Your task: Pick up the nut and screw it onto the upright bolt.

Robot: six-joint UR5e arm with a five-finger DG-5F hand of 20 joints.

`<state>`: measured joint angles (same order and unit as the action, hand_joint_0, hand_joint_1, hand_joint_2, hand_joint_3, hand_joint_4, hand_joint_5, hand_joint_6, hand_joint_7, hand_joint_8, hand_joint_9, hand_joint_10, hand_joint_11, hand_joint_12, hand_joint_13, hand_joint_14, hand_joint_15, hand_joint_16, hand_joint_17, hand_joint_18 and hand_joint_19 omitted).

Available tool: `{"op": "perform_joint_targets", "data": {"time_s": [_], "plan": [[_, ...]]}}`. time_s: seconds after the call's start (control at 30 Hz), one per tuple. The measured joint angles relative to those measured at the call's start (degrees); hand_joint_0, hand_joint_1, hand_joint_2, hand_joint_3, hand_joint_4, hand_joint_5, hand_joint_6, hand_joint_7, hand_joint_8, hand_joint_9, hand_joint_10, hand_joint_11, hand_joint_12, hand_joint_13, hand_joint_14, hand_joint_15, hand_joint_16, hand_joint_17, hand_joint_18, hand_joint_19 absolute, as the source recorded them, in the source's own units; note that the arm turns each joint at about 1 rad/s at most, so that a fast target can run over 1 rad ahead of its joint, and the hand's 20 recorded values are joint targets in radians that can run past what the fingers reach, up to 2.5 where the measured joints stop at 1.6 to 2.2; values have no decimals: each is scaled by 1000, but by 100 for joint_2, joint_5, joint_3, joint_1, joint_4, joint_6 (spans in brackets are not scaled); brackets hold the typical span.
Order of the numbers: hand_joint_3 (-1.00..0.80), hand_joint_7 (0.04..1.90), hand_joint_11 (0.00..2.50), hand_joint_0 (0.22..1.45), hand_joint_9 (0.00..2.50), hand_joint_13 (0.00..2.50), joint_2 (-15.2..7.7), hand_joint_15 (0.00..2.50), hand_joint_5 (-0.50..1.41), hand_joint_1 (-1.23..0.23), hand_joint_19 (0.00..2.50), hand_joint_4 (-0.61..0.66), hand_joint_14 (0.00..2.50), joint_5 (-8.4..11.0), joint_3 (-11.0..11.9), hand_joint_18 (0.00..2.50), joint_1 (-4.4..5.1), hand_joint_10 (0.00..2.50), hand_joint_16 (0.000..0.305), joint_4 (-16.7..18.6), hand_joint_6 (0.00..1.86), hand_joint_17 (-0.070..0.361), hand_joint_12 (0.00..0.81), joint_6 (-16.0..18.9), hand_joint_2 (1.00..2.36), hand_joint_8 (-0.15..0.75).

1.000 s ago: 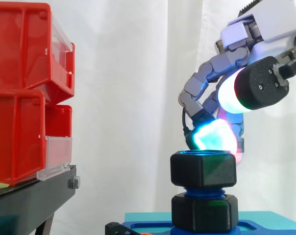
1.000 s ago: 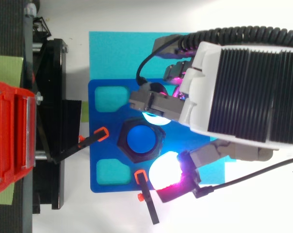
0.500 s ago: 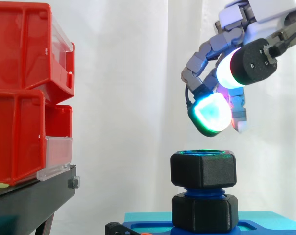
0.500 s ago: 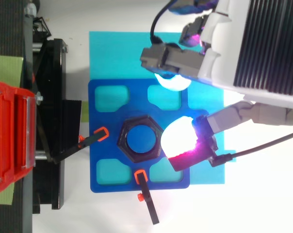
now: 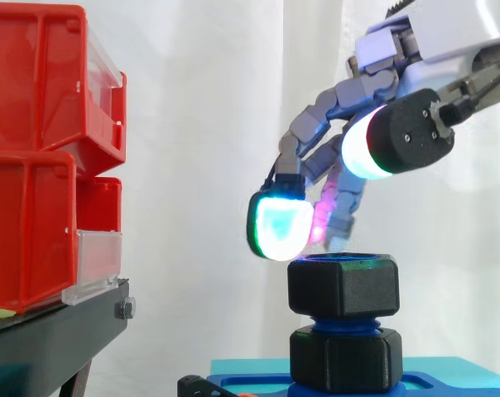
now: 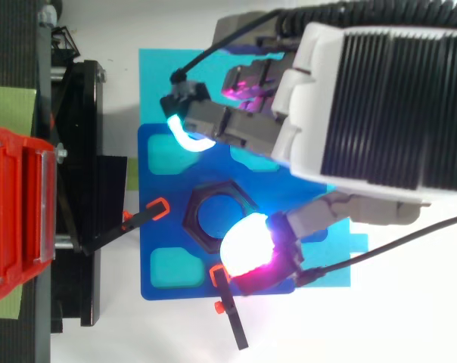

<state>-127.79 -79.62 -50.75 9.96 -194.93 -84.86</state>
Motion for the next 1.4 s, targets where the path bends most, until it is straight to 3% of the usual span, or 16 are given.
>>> {"op": "perform_joint_targets", "data": {"time_s": [0.17, 0.47, 0.9, 1.4], "plan": [[-500, 537, 0, 479, 613, 370, 0, 0, -108, -240, 0, 163, 0, 6, -214, 0, 85, 0, 23, 308, 500, 52, 223, 139, 1000, 153], [-500, 540, 0, 455, 423, 238, 1, 0, -125, -213, 0, 160, 0, 8, -257, 0, 145, 0, 30, 358, 500, 67, 259, 179, 1000, 145], [-500, 892, 0, 470, 457, 340, 2, 0, -76, -217, 0, 207, 0, 8, -260, 0, 146, 0, 25, 298, 503, 57, 264, 180, 1000, 187], [-500, 1074, 0, 492, 592, 499, 1, 0, -36, -238, 0, 228, 0, 8, -266, 25, 146, 0, 19, 177, 504, 42, 242, 180, 1000, 212]]}}
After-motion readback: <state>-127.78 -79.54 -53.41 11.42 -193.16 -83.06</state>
